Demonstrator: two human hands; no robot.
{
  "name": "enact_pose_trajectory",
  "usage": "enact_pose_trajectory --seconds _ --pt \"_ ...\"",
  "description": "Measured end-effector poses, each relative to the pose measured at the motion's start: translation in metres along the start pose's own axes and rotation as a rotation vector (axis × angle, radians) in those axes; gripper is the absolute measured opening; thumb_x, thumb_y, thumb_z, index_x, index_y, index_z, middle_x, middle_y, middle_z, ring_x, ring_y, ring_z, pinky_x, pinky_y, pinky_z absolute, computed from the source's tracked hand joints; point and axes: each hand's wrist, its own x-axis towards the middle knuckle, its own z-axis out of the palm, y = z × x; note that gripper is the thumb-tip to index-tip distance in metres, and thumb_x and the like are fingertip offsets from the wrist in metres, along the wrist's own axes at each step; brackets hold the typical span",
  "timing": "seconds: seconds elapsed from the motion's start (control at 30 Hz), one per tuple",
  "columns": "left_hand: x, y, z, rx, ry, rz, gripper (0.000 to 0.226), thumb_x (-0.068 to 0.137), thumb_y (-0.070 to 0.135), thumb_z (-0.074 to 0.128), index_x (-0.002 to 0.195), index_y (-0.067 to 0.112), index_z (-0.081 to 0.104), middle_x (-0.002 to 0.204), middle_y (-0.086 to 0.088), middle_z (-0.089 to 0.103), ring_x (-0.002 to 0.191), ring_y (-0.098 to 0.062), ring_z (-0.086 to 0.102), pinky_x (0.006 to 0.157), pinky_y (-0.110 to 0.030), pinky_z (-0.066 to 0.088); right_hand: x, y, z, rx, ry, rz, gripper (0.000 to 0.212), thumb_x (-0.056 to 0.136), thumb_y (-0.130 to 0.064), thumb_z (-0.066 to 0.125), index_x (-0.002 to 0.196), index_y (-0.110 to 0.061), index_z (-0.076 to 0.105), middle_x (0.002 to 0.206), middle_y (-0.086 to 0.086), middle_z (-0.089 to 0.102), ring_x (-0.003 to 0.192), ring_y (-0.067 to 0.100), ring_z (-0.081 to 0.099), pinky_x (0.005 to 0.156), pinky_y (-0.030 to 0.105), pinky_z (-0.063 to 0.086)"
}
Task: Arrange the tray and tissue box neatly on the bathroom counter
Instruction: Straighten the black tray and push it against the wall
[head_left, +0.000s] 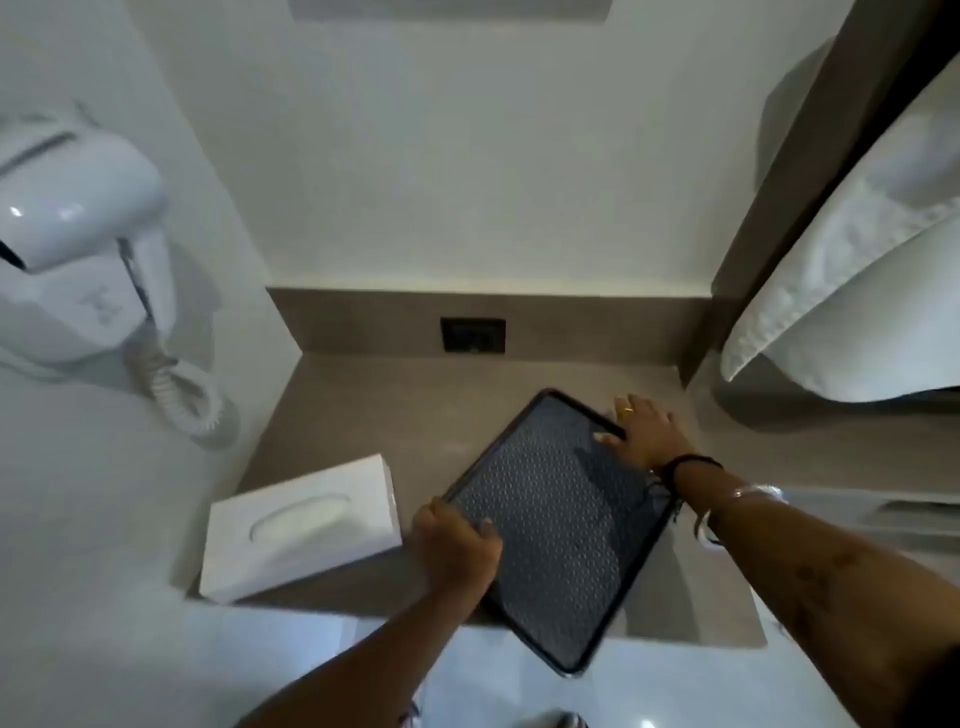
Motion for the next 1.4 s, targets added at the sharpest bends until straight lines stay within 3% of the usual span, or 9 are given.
enact_pose_trajectory --seconds 0.2,0.4,0.47,0.53,0.63,0.73,0.8,1.07,1.4 --pt "-0.005 -0.016 0.035 -0.344 -0.089 -0.493 0.051 0.086 0.019 0.065 0.128 -0.006 0.052 0.129 -0.027 0.058 0.115 -0.044 0.058 0.095 -0.048 0.05 0.005 0.037 0.046 0.014 -0.087 0.103 0.055 0.093 -0.045 0.051 0.137 -0.012 0.044 0.14 0.017 0.047 0.129 0.036 0.039 0.105 0.054 0.034" --pt "-0.006 -0.026 0.059 -0.558 -0.184 -0.596 0.028 0.092 0.012 0.056 0.114 -0.006 0.06 0.115 -0.027 0.064 0.103 -0.043 0.062 0.092 -0.051 0.054 0.015 0.041 0.067 0.017 0.027 0.159 0.044 0.094 -0.023 0.051 0.135 -0.008 0.05 0.132 0.023 0.049 0.12 0.041 0.044 0.098 0.05 0.041" --pt "-0.005 -0.027 0.061 -0.566 -0.174 -0.593 0.024 0.093 0.012 0.057 0.108 -0.006 0.06 0.109 -0.023 0.063 0.102 -0.043 0.062 0.092 -0.055 0.054 0.016 0.043 0.072 0.043 0.076 0.185 0.04 0.088 -0.014 0.055 0.128 -0.006 0.056 0.127 0.024 0.051 0.118 0.042 0.044 0.095 0.048 0.043" --pt "0.001 -0.024 0.058 -0.564 -0.154 -0.56 0.01 0.093 0.01 0.058 0.086 0.004 0.055 0.092 -0.014 0.057 0.093 -0.037 0.059 0.087 -0.052 0.055 0.018 0.049 0.069 0.124 0.077 0.248 0.041 0.08 -0.007 0.06 0.12 -0.005 0.063 0.122 0.024 0.054 0.116 0.042 0.046 0.092 0.046 0.045" --pt "0.017 -0.016 0.047 -0.523 -0.103 -0.425 0.035 0.091 0.004 0.057 0.064 0.021 0.043 0.068 0.002 0.048 0.072 -0.02 0.051 0.068 -0.033 0.046 0.014 0.06 0.067 0.262 0.108 0.337 0.032 0.075 -0.002 0.061 0.105 -0.001 0.07 0.112 0.027 0.06 0.107 0.043 0.053 0.086 0.039 0.048" --pt "0.049 -0.01 0.031 -0.486 -0.104 -0.272 0.037 0.088 -0.001 0.056 0.058 0.021 0.049 0.063 0.005 0.052 0.058 -0.008 0.049 0.046 -0.016 0.037 0.002 0.069 0.071 0.428 0.149 0.418 0.027 0.08 -0.004 0.057 0.101 0.004 0.071 0.109 0.03 0.064 0.1 0.042 0.06 0.086 0.038 0.049" --pt "0.077 -0.006 0.019 -0.438 -0.098 -0.194 0.04 0.087 -0.001 0.057 0.053 0.019 0.047 0.058 0.005 0.051 0.053 -0.008 0.048 0.04 -0.015 0.034 -0.008 0.07 0.076 0.533 0.151 0.466 0.028 0.083 -0.006 0.056 0.105 0.005 0.069 0.111 0.03 0.065 0.099 0.041 0.064 0.087 0.04 0.051" --pt "0.16 0.001 0.001 -0.235 -0.148 -0.031 0.005 0.084 0.0 0.055 0.081 0.002 0.058 0.085 -0.016 0.064 0.075 -0.027 0.058 0.063 -0.033 0.042 -0.043 0.038 0.098 0.689 0.255 0.631 0.029 0.089 -0.008 0.062 0.114 0.004 0.067 0.117 0.026 0.066 0.109 0.041 0.061 0.093 0.039 0.048" --pt "0.181 -0.026 0.018 -0.252 -0.172 -0.096 0.017 0.083 -0.002 0.055 0.095 -0.008 0.066 0.099 -0.026 0.069 0.091 -0.039 0.066 0.079 -0.047 0.055 -0.042 0.024 0.118 0.721 0.264 0.649 0.027 0.089 -0.006 0.063 0.113 0.005 0.067 0.116 0.026 0.066 0.109 0.04 0.061 0.091 0.035 0.047"
